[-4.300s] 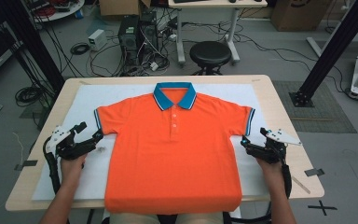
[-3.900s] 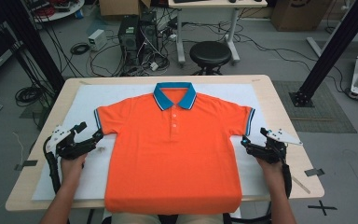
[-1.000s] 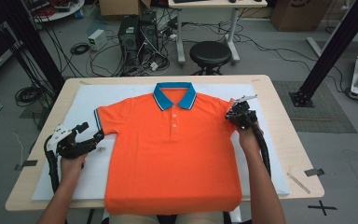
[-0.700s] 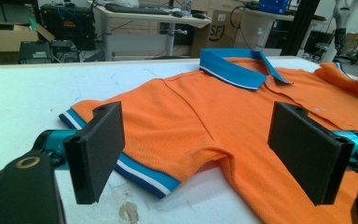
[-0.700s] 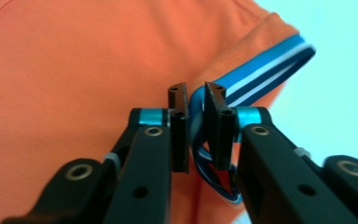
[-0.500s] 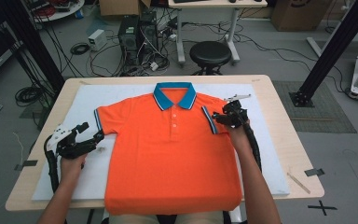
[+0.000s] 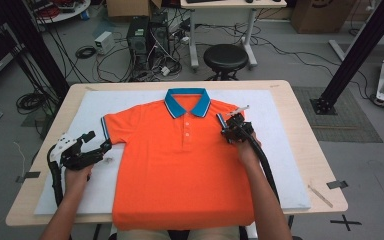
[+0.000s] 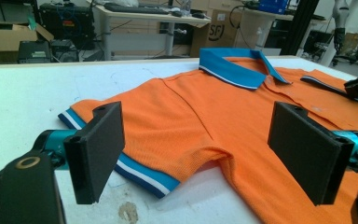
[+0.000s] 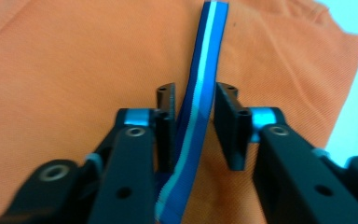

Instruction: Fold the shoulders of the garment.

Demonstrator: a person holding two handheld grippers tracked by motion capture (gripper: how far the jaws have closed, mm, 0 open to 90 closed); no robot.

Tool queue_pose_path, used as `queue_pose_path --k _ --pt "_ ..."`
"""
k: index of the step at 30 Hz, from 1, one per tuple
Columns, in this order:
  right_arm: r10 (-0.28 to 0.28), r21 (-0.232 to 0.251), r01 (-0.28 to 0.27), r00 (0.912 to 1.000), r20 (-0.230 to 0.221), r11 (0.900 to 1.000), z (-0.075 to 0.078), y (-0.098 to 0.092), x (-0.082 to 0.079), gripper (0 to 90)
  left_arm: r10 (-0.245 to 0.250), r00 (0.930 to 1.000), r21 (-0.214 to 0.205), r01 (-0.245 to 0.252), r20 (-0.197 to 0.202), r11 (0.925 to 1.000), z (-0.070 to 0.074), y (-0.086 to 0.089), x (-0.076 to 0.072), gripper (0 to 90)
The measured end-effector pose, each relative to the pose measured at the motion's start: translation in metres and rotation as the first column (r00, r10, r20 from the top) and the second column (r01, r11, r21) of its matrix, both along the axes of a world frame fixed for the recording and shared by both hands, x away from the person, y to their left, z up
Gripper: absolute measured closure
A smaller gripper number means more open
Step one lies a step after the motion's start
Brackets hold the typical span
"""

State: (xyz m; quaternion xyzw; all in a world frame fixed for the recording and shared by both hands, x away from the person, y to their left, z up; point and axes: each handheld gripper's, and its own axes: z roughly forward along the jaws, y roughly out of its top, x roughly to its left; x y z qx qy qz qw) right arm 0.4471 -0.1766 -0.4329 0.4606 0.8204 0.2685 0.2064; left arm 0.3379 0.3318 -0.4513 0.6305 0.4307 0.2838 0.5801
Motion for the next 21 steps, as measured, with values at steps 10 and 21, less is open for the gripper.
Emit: queue_pose_path --k 10,21 --pt "0.058 0.056 -0.059 0.9979 0.028 0.9967 0.0055 0.0039 -0.0041 90.0 0.000 1.0000 0.000 0.000 -0.003 1.0000 0.0001 0.0001 0.0003 18.8" --pt "0.107 0.125 -0.105 0.9942 -0.012 0.9865 0.0016 0.0093 -0.0040 82.0 0.003 1.0000 -0.001 -0.003 -0.006 1.0000 0.0001 0.0002 0.0004 18.8"
